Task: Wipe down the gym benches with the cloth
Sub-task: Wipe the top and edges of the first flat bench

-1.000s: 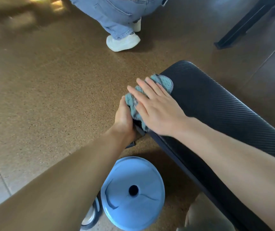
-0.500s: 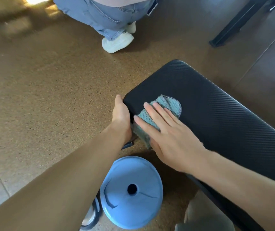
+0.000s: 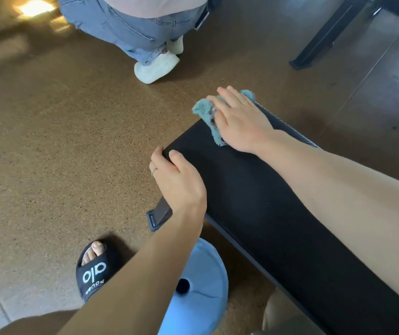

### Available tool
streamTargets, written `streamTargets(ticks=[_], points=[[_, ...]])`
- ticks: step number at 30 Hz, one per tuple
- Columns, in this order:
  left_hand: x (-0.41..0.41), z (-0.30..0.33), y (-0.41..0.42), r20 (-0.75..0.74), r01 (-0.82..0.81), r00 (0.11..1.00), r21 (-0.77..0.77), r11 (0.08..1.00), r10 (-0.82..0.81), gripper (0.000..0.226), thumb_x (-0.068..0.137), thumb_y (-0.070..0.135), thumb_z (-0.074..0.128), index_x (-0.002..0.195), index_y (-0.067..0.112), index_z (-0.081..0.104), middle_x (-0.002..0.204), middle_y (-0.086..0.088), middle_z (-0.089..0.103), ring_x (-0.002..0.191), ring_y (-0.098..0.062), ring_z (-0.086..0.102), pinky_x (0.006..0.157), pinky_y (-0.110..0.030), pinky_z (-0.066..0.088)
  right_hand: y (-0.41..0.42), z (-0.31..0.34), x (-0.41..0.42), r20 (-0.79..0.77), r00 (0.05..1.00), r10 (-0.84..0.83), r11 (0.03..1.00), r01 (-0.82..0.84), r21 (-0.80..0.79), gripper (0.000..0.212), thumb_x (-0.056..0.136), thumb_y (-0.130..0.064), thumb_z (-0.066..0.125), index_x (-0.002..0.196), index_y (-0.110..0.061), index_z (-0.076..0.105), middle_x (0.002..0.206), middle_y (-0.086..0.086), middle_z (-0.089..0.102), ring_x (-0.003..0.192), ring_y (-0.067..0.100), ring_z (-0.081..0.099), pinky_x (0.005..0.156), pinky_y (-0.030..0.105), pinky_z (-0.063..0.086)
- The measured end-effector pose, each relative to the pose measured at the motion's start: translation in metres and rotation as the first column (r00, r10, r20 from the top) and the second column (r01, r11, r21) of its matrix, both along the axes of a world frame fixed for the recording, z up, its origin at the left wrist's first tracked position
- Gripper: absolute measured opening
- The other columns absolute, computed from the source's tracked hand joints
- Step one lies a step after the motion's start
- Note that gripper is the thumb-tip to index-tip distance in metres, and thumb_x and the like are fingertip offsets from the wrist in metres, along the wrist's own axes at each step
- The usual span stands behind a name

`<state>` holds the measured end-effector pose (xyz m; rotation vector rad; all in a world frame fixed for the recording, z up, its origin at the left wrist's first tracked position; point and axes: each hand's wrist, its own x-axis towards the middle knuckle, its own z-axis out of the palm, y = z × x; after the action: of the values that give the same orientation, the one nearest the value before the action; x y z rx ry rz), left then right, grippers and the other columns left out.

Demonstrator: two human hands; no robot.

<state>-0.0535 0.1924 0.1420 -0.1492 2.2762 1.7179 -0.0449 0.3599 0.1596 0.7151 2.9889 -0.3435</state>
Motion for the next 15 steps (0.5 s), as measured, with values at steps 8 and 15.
streamTargets(ticks=[8, 15], points=[[0.003, 0.000, 0.007, -0.075, -0.071, 0.995, -0.127, 0.989, 0.061, 0.039, 0.105, 0.028, 0.040, 0.142, 0.018, 0.047, 0.139, 0.002, 0.051, 0.102, 0.000, 0.037, 0.080, -0.009, 0.022, -0.005, -0.010, 0.011, 0.006, 0.970, -0.243, 0.965, 0.241, 0.105, 0.059, 0.112, -0.038, 0.018, 0.166, -0.015, 0.007, 0.173, 0.015, 0.004, 0.160, 0.032, 0.004, 0.130, 0.044, 0.007], [0.002, -0.008, 0.006, -0.120, -0.089, 0.990, -0.147, 0.985, 0.072, 0.037, 0.105, 0.026, 0.041, 0.139, 0.014, 0.049, 0.137, -0.003, 0.053, 0.112, -0.012, 0.048, 0.077, -0.009, 0.021, -0.108, -0.008, 0.105, -0.032, 0.998, 0.046, 0.999, -0.046, 0.019, 0.063, 0.107, -0.036, 0.012, 0.165, -0.013, 0.014, 0.173, 0.014, 0.006, 0.160, 0.027, 0.003, 0.130, 0.043, 0.008]])
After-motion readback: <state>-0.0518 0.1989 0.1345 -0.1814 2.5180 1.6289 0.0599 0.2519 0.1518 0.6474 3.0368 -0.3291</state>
